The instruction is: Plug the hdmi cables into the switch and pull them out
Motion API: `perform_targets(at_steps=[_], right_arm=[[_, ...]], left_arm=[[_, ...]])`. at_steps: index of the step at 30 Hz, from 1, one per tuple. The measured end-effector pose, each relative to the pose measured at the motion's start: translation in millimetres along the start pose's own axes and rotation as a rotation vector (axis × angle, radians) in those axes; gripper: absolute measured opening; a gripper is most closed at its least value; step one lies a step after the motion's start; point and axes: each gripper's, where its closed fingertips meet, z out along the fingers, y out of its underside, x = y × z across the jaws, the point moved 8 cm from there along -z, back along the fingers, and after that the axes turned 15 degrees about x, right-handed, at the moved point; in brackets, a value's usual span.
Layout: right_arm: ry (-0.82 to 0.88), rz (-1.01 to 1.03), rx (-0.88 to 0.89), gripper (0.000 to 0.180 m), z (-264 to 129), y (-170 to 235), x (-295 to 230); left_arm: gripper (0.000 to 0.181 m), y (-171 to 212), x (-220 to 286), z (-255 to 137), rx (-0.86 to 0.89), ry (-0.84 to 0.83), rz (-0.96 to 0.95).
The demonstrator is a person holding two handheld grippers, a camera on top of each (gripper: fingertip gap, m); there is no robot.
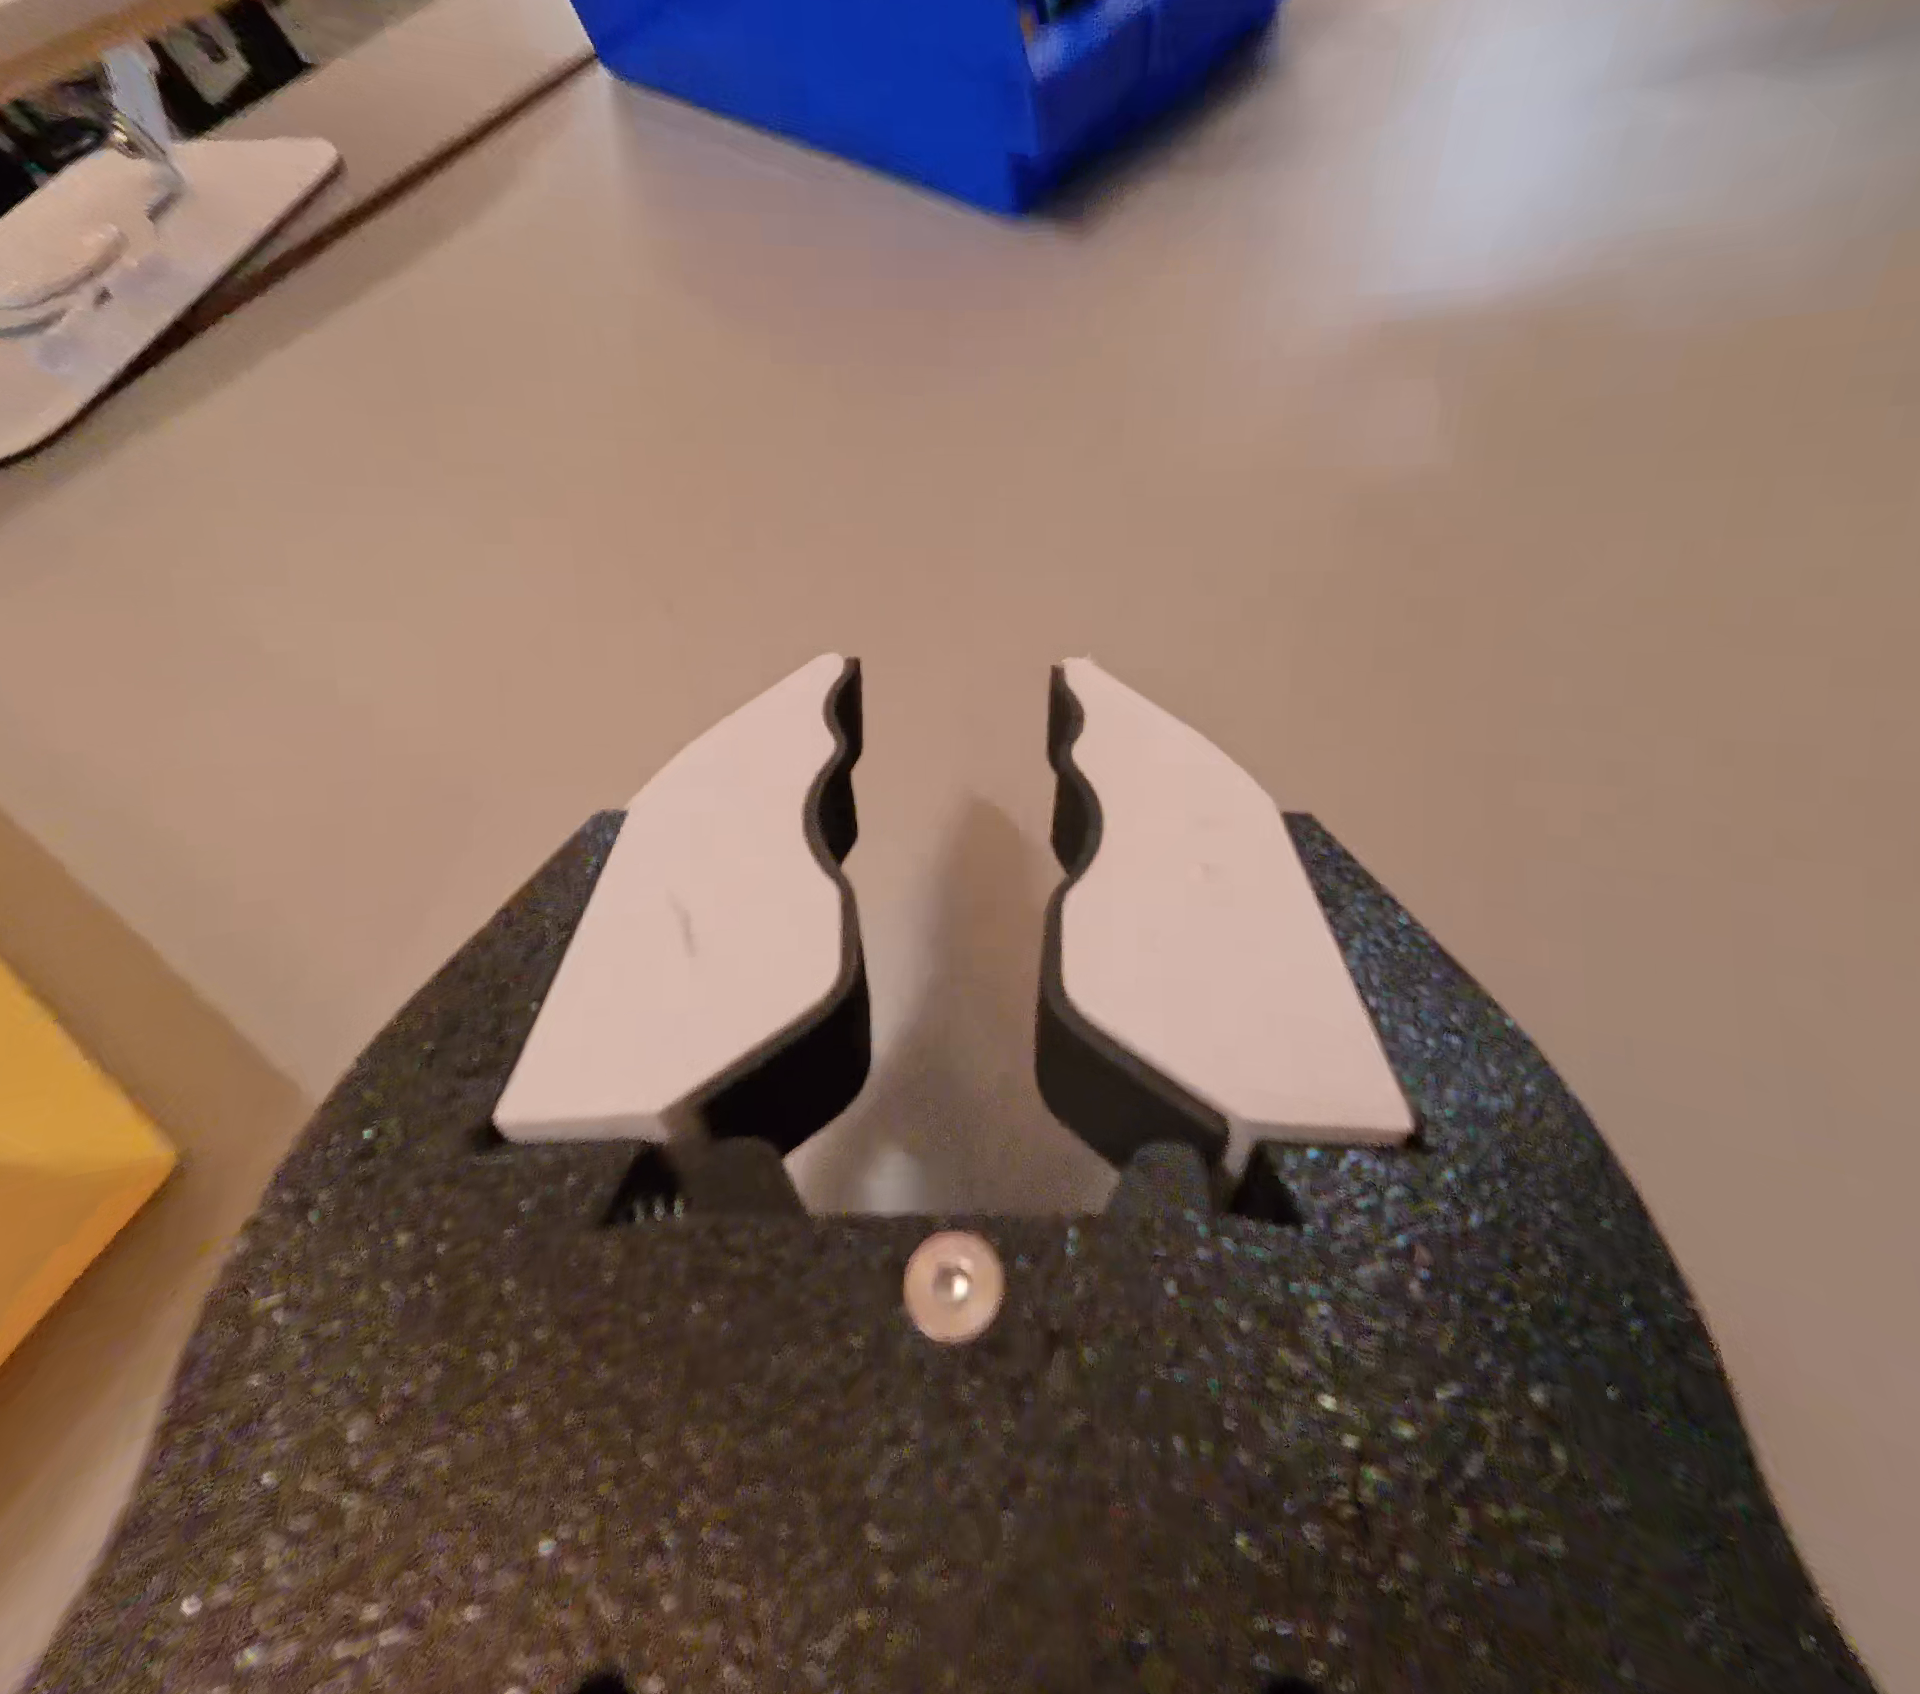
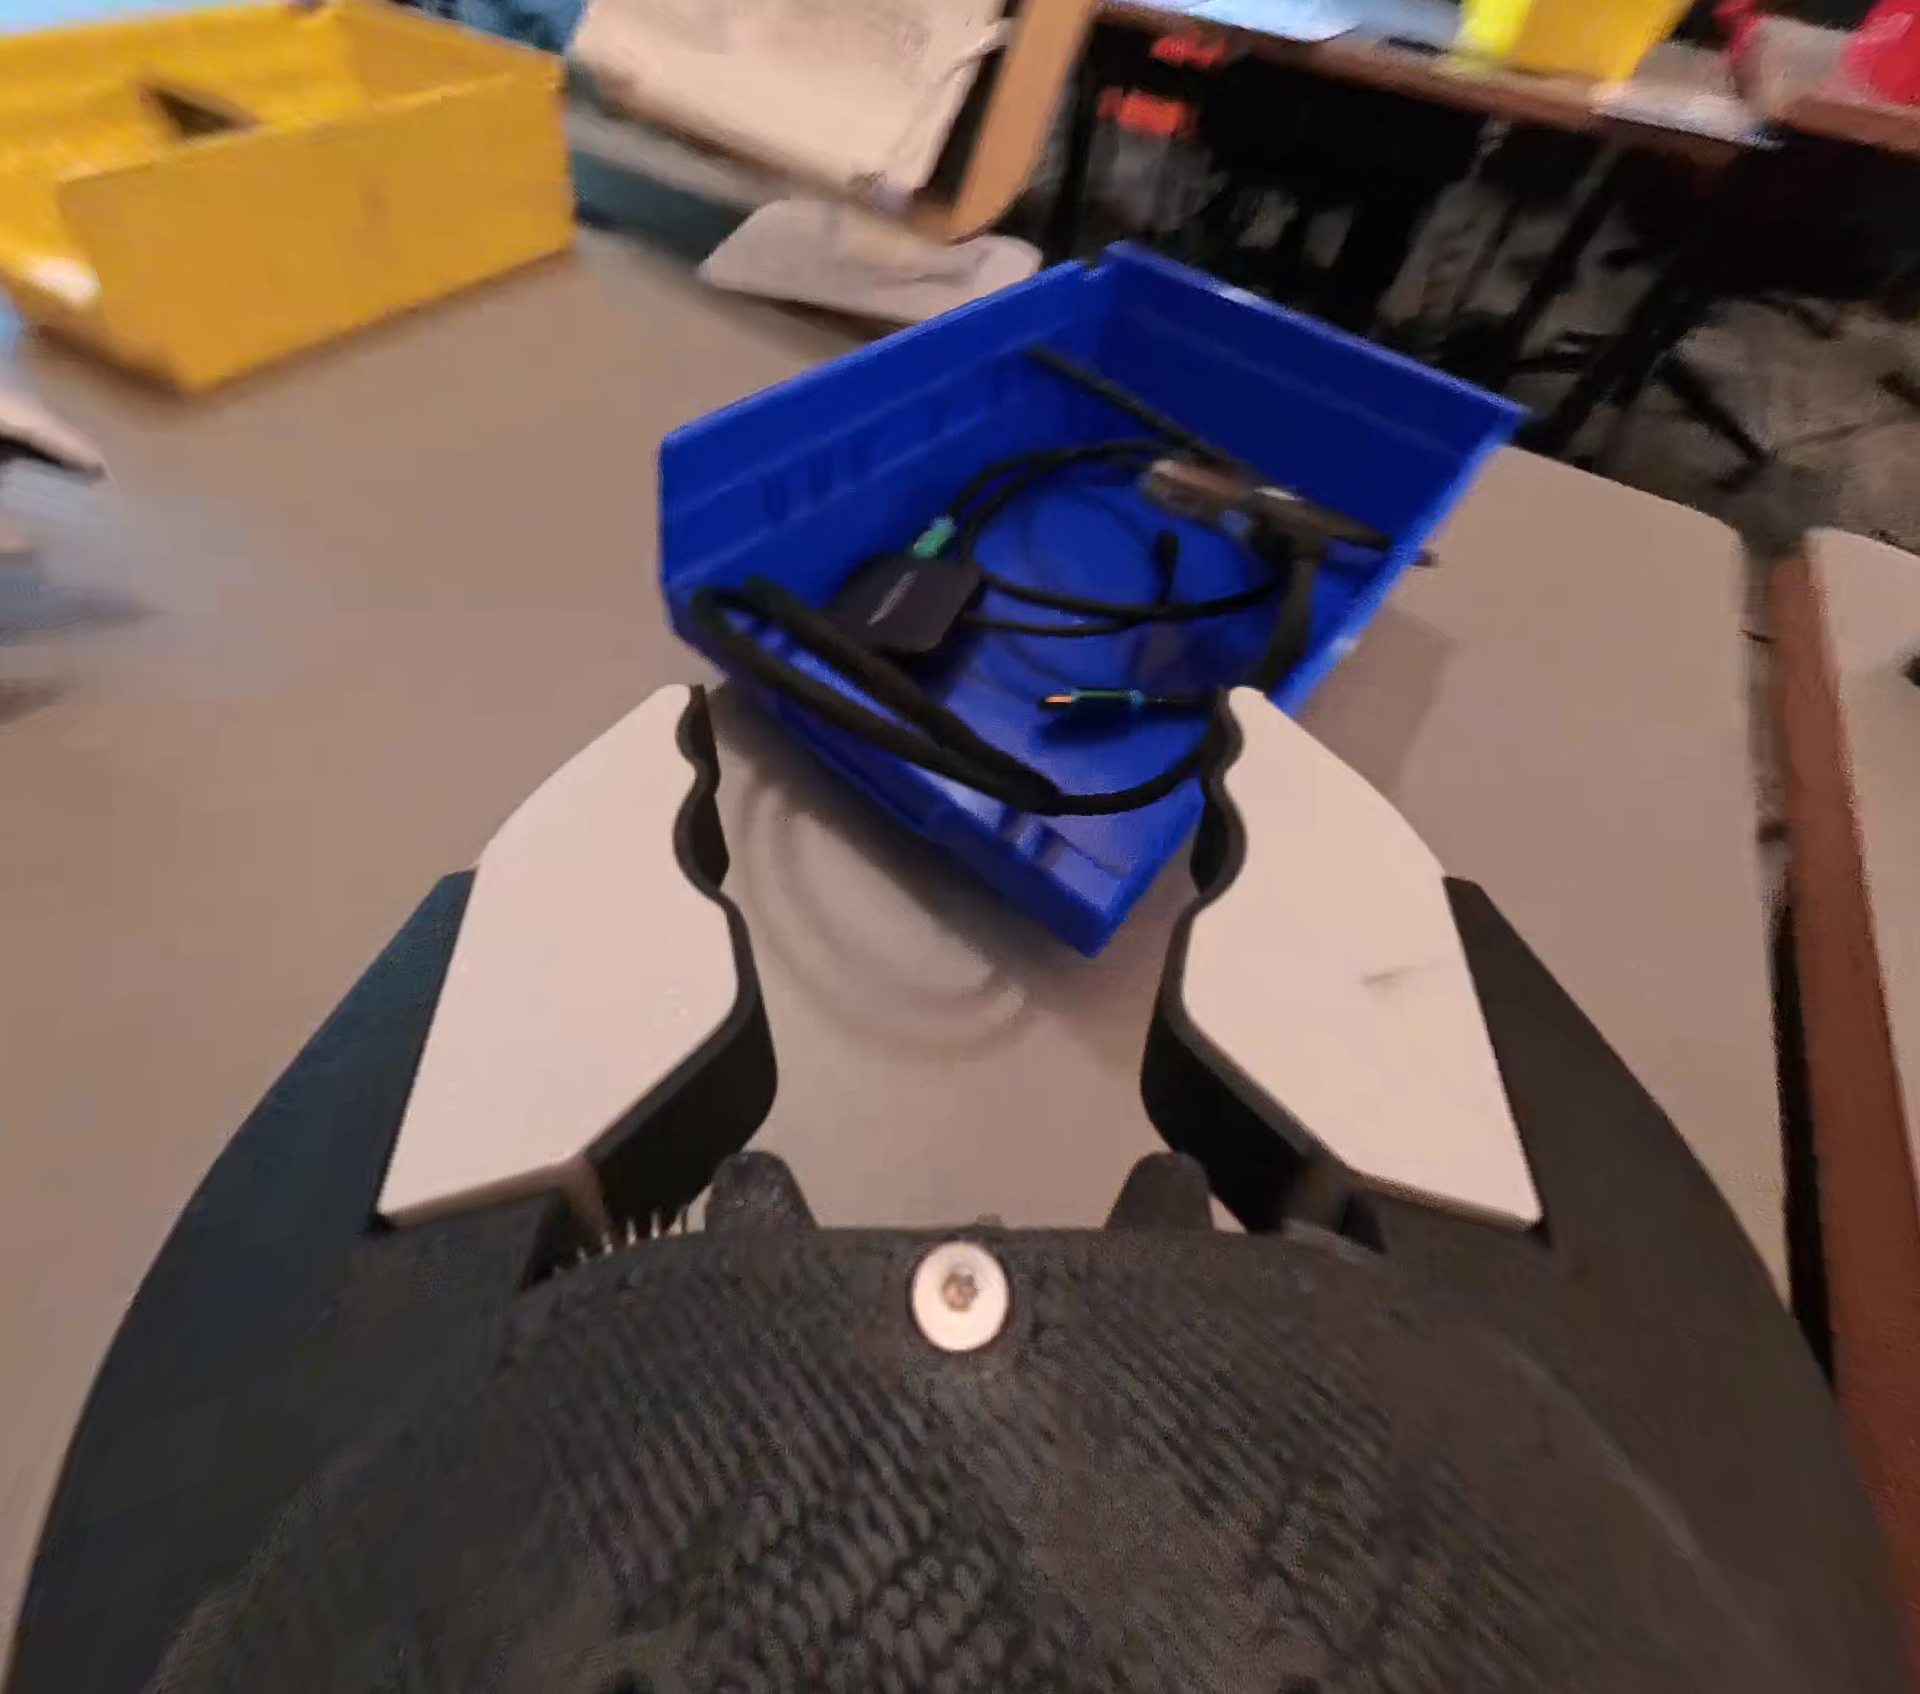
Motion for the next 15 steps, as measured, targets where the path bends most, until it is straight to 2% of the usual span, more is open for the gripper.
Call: perform_targets(at_steps=[3, 5, 10, 15], right_arm=[[0.246, 0.049, 0.051, 0.089, -7, 0, 14], [0.326, 0.053, 0.087, 0.087, -4, -4, 20], [0.348, -0.023, -0.011, 0.089, 2, -3, 15], [0.334, 0.032, -0.040, 0.091, 4, 11, 20]], left_arm=[[0.038, -40, 0, 33, 0.049, -0.077, -0.125], [0.043, -66, -4, 62, 0.006, -0.123, -0.187], [0.069, -126, -12, 148, -0.068, -0.138, -0.303], [0.077, -136, -35, 238, -0.359, -0.163, -0.317]])
